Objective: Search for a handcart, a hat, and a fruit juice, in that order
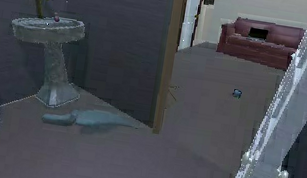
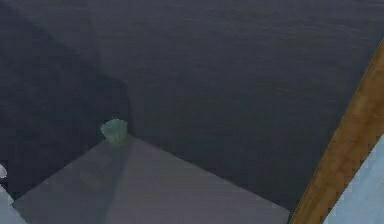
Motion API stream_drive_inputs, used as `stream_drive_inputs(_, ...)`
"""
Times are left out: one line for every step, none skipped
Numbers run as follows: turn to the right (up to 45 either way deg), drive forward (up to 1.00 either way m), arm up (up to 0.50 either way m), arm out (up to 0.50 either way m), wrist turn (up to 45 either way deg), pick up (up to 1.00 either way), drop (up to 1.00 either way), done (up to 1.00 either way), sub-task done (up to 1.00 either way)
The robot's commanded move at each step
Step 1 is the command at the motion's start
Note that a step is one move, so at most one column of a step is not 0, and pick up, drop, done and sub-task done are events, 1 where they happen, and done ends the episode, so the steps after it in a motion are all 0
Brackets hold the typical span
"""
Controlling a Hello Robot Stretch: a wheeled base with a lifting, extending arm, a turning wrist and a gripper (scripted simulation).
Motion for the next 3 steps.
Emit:
stream_drive_inputs(0.0, 0.7, 0.0, 0.0, 0.0, 0.0, 0.0, 0.0, 0.0)
stream_drive_inputs(27.0, 0.0, 0.0, 0.0, 0.0, 0.0, 0.0, 0.0, 0.0)
stream_drive_inputs(0.0, 0.35, 0.0, 0.0, 0.0, 0.0, 0.0, 0.0, 0.0)
